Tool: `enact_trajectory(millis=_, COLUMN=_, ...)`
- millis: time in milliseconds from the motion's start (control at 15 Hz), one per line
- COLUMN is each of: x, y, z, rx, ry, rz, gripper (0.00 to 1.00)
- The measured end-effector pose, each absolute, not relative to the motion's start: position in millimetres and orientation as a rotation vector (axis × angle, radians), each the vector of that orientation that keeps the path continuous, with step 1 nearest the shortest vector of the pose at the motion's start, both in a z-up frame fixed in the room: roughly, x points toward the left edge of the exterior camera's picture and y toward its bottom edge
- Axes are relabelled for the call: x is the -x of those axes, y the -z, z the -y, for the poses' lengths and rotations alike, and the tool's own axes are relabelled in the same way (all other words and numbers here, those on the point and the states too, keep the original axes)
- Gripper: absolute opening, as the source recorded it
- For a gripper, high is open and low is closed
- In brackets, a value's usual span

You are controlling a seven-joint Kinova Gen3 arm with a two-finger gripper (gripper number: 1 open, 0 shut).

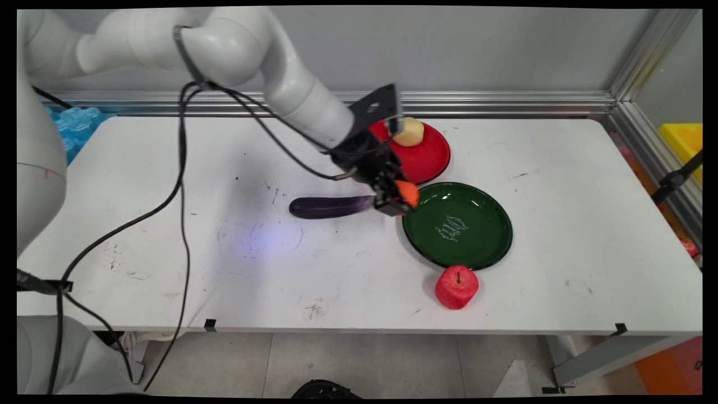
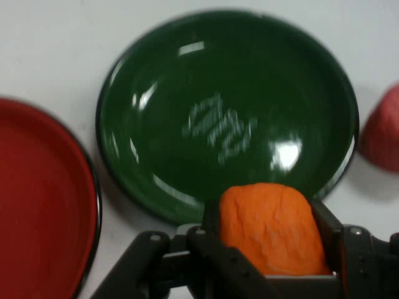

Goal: Place the picked object on the table

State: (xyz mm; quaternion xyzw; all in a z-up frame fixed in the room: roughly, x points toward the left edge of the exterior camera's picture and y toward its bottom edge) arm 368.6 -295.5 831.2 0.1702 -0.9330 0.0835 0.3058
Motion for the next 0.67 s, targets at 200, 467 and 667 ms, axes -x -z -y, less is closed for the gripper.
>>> enact_trajectory(millis=200, x=-394.6, y=-825.3, z=282.6, rx=-0.451, ry=-0.224, rz=2.492, gripper=0.0)
enact_trajectory(millis=467, x=-419.8, y=-812.7, z=272.3, rx=-0.461, ry=-0.235, rz=2.506, gripper=0.0)
enact_trajectory(millis=667, x=-430.7, y=-801.2, z=268.5, rx=-0.473, ry=-0.239, rz=2.506, gripper=0.0)
